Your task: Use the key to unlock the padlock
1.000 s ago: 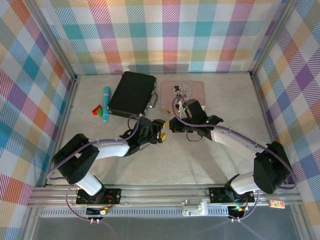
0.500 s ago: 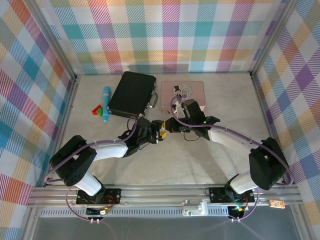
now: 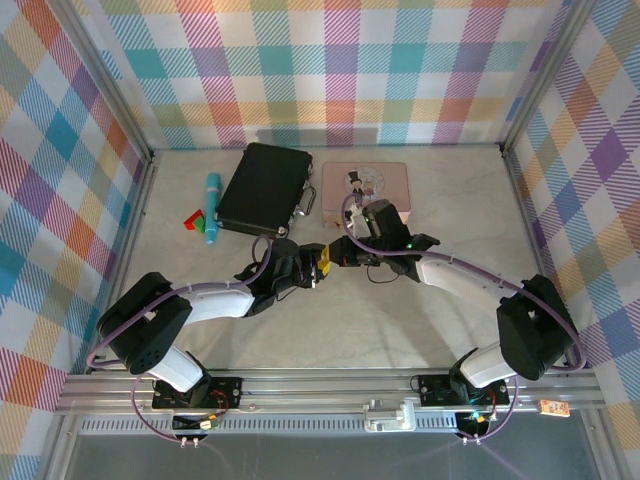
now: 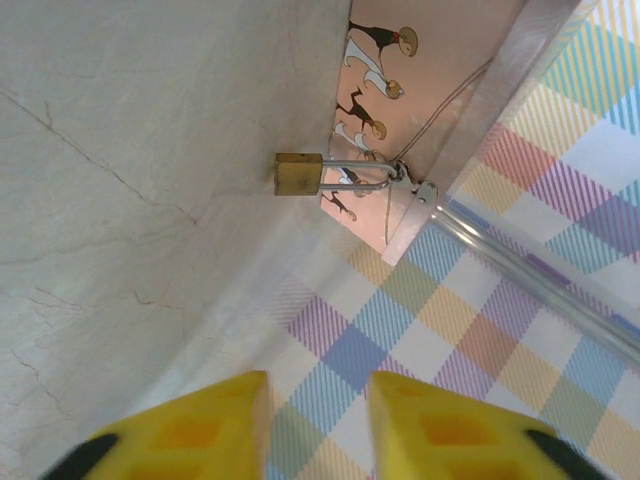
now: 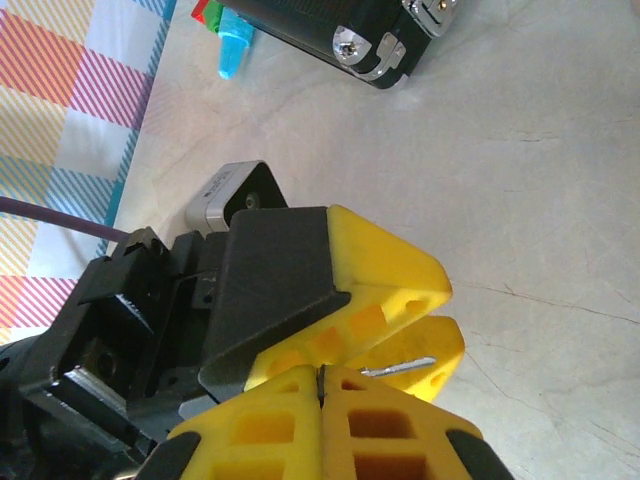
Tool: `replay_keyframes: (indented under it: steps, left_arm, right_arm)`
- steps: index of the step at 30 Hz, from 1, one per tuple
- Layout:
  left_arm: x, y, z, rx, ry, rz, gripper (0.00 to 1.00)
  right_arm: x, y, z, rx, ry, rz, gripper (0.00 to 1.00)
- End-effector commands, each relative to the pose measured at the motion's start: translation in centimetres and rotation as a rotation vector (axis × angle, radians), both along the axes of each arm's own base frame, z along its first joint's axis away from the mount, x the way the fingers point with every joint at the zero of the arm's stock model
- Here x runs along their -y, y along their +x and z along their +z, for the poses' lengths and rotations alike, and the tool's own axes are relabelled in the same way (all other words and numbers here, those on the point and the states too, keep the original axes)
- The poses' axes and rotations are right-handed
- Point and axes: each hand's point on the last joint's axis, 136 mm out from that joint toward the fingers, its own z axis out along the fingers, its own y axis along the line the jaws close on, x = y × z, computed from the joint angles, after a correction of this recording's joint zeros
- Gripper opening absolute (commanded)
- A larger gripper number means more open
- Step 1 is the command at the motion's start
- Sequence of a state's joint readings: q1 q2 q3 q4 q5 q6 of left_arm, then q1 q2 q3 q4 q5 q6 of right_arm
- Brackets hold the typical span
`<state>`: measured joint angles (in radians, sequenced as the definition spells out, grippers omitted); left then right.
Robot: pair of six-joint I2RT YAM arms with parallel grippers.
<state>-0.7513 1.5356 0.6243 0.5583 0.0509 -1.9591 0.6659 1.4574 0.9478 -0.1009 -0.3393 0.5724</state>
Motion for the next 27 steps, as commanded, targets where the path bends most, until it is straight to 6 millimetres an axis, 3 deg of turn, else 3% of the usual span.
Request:
replay_keyframes:
  steps: [1, 5, 17, 27]
  left_arm:
    - [-0.1, -0.2, 0.5, -0.001, -0.056, 0.022, 0.42]
    - [-0.9, -0.2, 0.4, 0.001, -0.049, 0.047, 0.51]
    - [-0.9, -0.2, 1.3, 0.015, -0.061, 0.044, 0.50]
    - [-1.2, -0.3, 0.9, 0.009, -0.063, 0.056, 0.35]
  right_arm:
    - [-0.4, -0.3, 0.7, -0.004, 0.043, 0.018, 0.00]
    - [-0.2, -0.5, 0.5, -0.014, 0.046, 0.007, 0.00]
    - [-1.1, -0.5, 0.4, -0.045, 0.096, 0.016, 0.00]
    - [-1.2, -0.8, 0.2, -0.058, 0.101, 0.022, 0.00]
